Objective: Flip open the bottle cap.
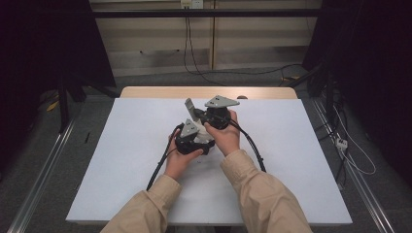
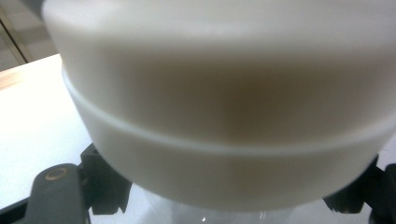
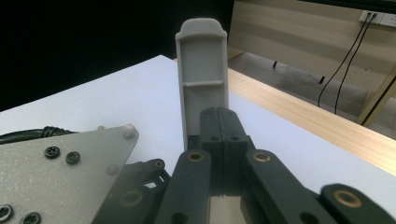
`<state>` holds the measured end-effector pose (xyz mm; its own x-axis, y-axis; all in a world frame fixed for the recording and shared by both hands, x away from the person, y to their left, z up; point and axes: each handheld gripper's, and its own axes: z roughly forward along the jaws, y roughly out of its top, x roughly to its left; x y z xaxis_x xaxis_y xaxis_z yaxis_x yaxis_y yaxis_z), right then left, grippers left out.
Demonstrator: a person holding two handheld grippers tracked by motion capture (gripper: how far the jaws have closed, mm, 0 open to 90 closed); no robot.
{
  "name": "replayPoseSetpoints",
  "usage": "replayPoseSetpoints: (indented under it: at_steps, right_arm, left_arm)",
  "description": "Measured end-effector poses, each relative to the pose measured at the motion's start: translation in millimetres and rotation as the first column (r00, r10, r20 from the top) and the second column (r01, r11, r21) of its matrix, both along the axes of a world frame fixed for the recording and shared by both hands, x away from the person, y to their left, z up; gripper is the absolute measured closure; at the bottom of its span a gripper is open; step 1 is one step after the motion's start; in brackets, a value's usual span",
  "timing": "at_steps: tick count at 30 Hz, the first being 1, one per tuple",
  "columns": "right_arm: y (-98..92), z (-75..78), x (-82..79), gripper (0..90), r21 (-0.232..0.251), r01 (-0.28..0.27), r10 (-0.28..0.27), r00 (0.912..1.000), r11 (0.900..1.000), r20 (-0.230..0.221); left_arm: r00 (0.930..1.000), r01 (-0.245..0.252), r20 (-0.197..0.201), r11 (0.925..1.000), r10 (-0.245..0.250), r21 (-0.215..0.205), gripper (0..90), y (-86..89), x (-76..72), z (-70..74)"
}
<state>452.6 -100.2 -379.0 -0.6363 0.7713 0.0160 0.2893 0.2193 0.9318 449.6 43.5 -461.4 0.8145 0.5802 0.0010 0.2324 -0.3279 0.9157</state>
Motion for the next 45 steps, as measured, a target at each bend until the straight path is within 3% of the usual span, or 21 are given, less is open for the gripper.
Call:
replayPoseSetpoints:
  at_steps: [27, 45]
  right_arm:
    - [7.4, -2.9, 5.1, 90.0, 0.002, -0.019, 0.019, 0.9998, 1.000, 0.003]
    - [8.8, -6.1, 7.2, 90.0, 0.010, -0.026, 0.026, 0.9993, 1.000, -0.025]
  left_arm:
    - [1.0000, -0.006, -0.001, 1.0000, 0.006, 0.002, 18.7, -0.9, -1.0, -0.2]
    - [1.0000, 0.004, -0.001, 1.0000, -0.004, 0.004, 18.7, -1.6, -1.3, -0.3]
